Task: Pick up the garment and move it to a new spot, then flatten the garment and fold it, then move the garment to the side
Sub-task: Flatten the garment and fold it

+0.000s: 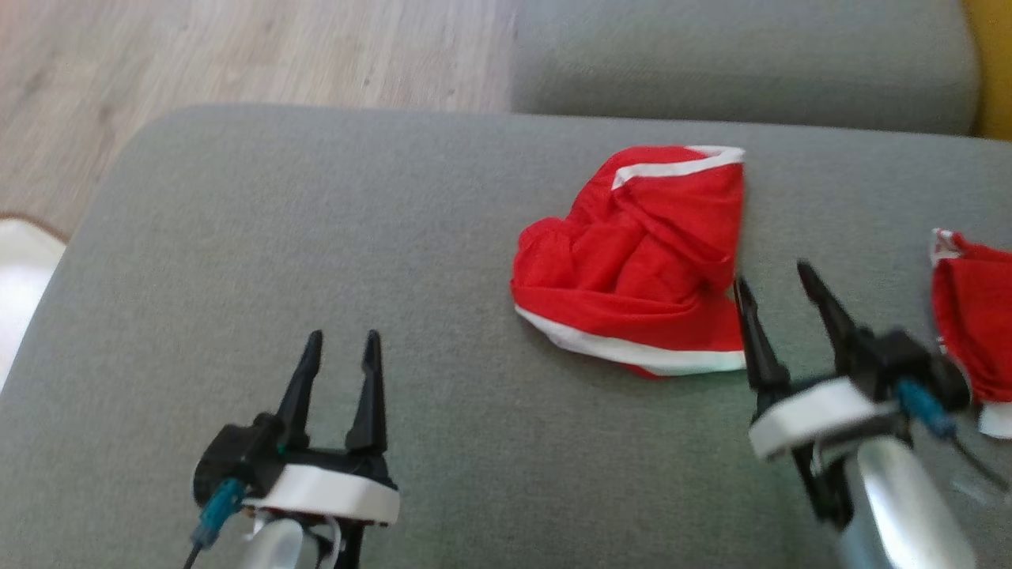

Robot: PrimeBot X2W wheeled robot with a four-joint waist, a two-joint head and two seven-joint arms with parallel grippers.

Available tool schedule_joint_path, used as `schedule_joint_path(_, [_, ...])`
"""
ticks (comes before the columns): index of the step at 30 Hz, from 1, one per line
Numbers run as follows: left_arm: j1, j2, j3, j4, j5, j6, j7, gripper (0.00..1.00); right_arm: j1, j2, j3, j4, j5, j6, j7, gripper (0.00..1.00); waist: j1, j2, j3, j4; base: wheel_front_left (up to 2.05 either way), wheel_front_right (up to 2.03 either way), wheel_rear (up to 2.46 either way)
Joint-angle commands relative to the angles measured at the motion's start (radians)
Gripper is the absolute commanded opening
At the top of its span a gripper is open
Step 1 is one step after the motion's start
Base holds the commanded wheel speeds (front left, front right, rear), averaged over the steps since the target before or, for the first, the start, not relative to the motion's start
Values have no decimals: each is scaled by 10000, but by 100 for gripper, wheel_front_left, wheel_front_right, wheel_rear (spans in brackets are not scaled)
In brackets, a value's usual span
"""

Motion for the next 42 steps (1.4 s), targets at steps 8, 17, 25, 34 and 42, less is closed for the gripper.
schedule_joint_path(8, [-1157,24,-410,-225,-424,92,-95,100,-2687,-757,259,1570,-1046,-9,1344,100,1,-1,1111,1131,0,0,0])
schedule_joint_path(17, [-1431,24,-949,236,-690,249,-95,100,-4044,-1228,776,4382,-1300,-9,822,100,1,-1,1377,1882,0,0,0])
schedule_joint_path(25, [-1491,24,-919,203,-693,311,-95,100,-4687,-1013,352,5611,-1194,-9,230,0,1,-1,1396,1835,0,0,0])
schedule_joint_path(34, [-1425,24,-883,200,-670,317,-95,100,-5028,-688,-325,5956,-186,-9,-113,0,1,-1,1314,1434,0,0,0])
schedule_joint_path(42, [-1533,24,-954,169,-648,280,-95,100,-5941,-1220,-3049,6673,1557,-9,232,0,1,-1,1563,1325,0,0,0])
